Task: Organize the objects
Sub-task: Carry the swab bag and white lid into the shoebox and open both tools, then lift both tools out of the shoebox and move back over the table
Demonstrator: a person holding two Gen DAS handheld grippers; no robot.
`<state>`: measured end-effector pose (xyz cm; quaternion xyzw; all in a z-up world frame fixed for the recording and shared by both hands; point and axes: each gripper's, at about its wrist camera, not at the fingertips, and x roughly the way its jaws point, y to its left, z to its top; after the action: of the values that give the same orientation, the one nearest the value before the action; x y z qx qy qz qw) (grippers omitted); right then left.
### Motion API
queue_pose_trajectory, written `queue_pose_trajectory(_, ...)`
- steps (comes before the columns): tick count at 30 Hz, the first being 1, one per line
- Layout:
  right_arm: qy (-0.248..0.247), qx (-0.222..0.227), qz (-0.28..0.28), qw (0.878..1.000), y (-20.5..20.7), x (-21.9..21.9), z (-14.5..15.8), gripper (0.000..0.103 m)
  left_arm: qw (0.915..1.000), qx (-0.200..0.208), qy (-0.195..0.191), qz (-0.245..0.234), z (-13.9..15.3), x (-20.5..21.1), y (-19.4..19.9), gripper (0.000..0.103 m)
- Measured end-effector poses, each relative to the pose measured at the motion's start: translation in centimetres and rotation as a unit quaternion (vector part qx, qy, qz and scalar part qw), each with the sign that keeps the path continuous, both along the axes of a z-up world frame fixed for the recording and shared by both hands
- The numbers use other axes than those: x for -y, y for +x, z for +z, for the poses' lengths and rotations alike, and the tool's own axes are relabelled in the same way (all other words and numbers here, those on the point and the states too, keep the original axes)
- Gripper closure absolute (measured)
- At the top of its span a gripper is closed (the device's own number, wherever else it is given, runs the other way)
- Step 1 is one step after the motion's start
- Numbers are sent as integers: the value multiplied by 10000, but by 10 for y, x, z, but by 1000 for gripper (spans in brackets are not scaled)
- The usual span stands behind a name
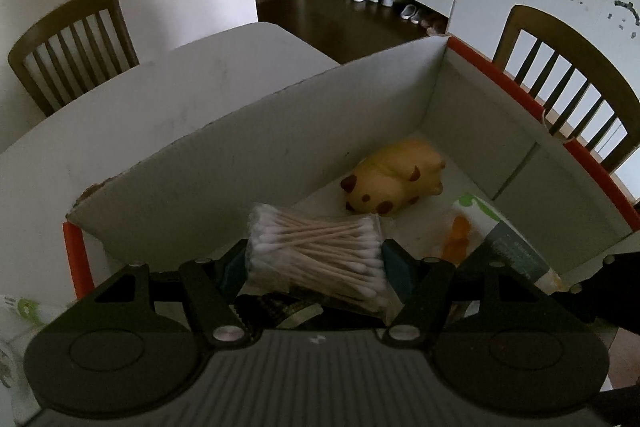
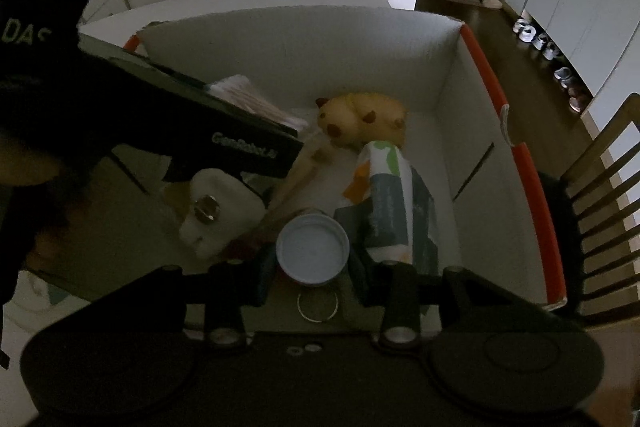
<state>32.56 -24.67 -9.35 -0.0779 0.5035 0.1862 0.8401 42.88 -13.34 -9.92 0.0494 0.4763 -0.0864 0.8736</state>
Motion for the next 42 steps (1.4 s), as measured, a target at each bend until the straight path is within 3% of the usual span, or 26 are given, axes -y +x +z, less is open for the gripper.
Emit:
queue_pose_trajectory(6,78,-9,-31,10000,1,4,1,61,9998,105,-160,30,4,-3,-5,27)
queue_pose_trajectory(17,296,114,-66,9995,-13,10,20,53,9989,321,-329,29,20,-11,-33,27)
queue_pose_trajectory(40,862,836,-127,9927,-71,-4,86,39,9902,1106,-851,-102,92,-68,-133,27)
queue_pose_trajectory(42,909,893,-130,9918,-77,-8,89,38,9899,1117,-869,-94,94,-74,-142,22)
